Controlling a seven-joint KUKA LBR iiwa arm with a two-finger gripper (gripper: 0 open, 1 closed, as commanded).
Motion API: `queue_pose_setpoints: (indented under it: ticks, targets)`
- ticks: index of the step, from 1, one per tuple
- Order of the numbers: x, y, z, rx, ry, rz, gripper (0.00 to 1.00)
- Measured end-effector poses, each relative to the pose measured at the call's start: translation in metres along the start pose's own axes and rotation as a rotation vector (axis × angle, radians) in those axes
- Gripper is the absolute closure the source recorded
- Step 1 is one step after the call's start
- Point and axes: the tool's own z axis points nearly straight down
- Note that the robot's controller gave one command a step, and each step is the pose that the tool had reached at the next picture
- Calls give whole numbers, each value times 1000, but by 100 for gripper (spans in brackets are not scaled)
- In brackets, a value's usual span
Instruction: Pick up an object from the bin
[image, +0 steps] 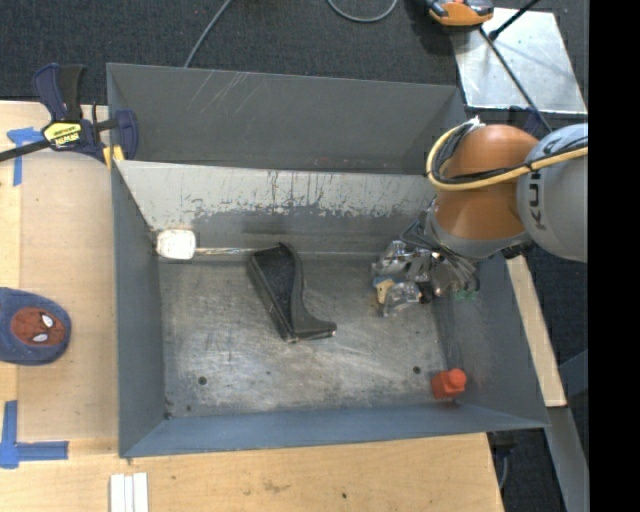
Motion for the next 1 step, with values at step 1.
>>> queue_pose_setpoints:
  ticks: [1]
  targets:
    - [-5,-1,-83,1,4,0,100]
